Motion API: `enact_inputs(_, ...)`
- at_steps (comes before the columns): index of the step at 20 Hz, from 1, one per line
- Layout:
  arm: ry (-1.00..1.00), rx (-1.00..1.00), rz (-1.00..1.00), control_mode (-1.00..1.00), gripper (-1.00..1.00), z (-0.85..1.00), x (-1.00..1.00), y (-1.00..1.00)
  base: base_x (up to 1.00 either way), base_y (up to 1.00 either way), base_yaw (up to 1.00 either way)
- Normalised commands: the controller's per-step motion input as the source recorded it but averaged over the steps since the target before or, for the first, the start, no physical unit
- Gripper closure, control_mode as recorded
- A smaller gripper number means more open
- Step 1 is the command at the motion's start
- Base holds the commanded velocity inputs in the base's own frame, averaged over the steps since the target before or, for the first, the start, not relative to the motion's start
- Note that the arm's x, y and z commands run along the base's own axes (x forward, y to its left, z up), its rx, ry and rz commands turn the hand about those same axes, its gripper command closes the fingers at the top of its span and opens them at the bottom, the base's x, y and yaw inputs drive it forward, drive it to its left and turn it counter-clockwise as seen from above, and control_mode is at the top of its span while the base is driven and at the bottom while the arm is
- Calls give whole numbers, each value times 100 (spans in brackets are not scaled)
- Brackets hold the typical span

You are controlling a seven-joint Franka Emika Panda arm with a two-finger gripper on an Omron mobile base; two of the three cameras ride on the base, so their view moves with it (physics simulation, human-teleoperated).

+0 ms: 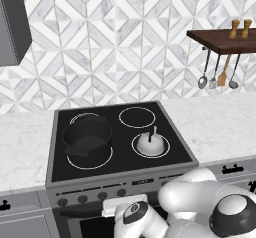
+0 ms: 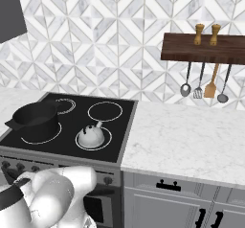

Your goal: Pick the kettle from the counter and place it on a stove burner. Then turn the burner on.

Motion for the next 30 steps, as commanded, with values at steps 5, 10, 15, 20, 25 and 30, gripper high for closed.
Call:
enact_inputs(5,2,6,2,-100,-100,-11,14,-20,0,0,0)
enact_inputs(10,0,0,0,-100,-100,-12,23,6,0,0,0)
enact_inputs(15,0,0,1,-100,-100,-24,39,-7,0,0,0)
enact_inputs(20,0,3,0,-100,-100,-6,19,-1,0,0,0)
enact_inputs(25,0,0,1,-100,-100,-26,0,0,0,0,0)
enact_inputs(30,0,0,1,-100,-100,-9,4,-10,0,0,0)
